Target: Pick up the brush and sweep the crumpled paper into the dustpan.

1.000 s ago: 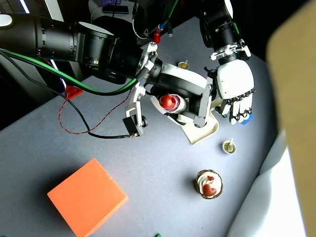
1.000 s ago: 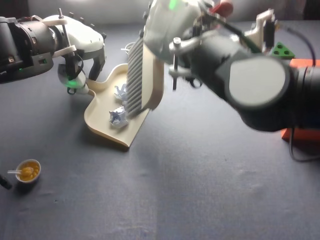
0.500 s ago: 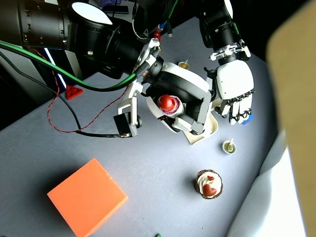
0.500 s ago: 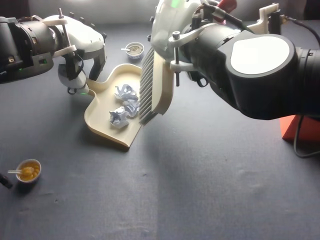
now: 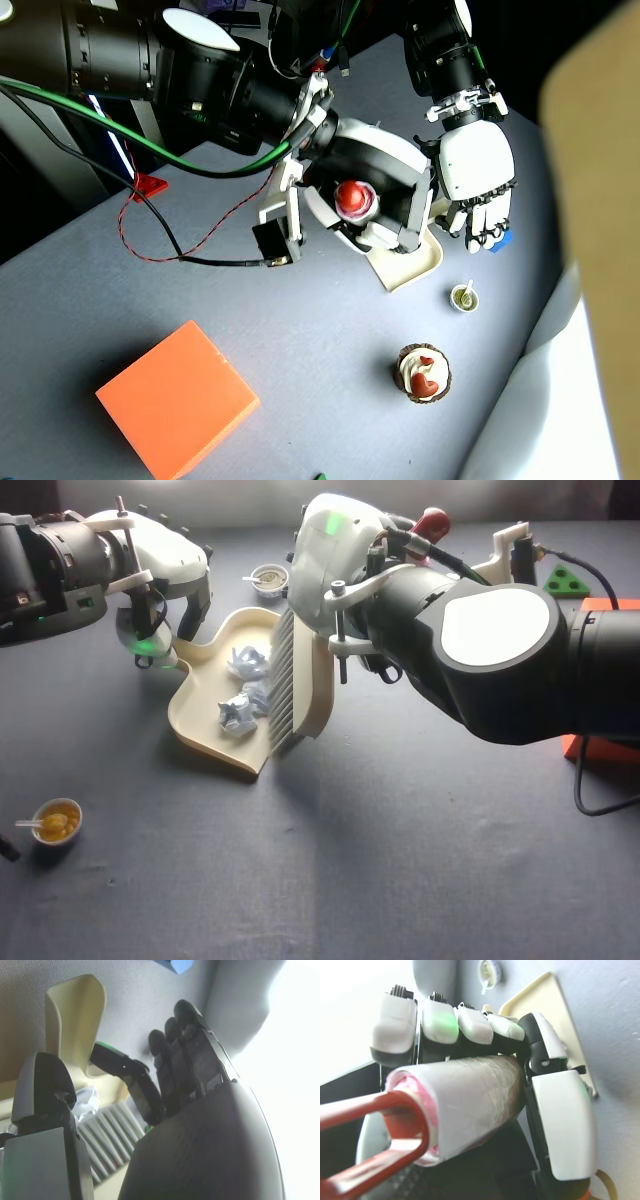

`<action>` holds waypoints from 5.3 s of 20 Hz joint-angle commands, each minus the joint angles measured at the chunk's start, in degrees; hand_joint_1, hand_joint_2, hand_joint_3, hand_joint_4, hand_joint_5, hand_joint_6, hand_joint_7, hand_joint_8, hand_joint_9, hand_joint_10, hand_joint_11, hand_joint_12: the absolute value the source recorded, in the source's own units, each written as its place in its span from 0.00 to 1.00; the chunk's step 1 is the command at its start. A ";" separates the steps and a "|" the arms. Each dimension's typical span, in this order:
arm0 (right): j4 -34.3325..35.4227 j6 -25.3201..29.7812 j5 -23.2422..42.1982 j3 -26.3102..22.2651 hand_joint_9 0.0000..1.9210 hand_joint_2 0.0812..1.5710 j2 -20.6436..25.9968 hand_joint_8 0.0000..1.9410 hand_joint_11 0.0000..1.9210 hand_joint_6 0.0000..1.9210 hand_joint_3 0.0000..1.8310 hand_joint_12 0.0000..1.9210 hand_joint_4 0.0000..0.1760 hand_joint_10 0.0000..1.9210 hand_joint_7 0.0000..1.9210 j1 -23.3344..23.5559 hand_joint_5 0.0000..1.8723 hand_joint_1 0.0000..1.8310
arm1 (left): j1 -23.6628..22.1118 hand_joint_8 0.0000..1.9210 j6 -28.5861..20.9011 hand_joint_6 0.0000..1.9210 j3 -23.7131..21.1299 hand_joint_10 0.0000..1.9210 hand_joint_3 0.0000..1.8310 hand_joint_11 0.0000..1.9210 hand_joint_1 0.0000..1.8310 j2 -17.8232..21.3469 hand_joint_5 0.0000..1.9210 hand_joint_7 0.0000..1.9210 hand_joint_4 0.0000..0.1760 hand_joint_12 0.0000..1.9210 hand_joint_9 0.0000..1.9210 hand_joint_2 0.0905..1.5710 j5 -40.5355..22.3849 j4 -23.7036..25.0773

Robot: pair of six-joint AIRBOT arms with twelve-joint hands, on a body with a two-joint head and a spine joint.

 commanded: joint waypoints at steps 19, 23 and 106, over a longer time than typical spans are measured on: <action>-22.41 18.43 -8.46 0.06 0.69 0.91 1.60 1.00 0.74 1.00 0.00 1.00 0.00 1.00 0.66 0.37 0.60 0.38 | -0.82 0.00 0.27 0.51 0.34 0.00 0.00 0.18 0.59 0.65 0.51 0.24 0.00 0.00 0.18 0.70 -1.93 0.55; -21.86 18.61 -10.86 -5.02 0.68 0.91 7.63 1.00 0.74 1.00 0.00 1.00 0.00 1.00 0.66 3.82 0.60 0.37 | -0.94 0.00 0.26 0.51 0.28 0.00 0.00 0.19 0.61 0.82 0.51 0.24 0.00 0.01 0.19 0.69 -1.93 0.50; -11.50 22.15 -14.38 -22.21 0.15 0.52 24.04 0.00 0.17 0.00 0.00 0.00 0.00 0.00 0.15 -5.11 0.14 0.00 | -7.47 0.00 0.73 0.00 -5.68 0.00 0.00 0.15 0.47 7.96 0.28 0.18 0.58 0.02 0.17 0.65 -0.97 -0.06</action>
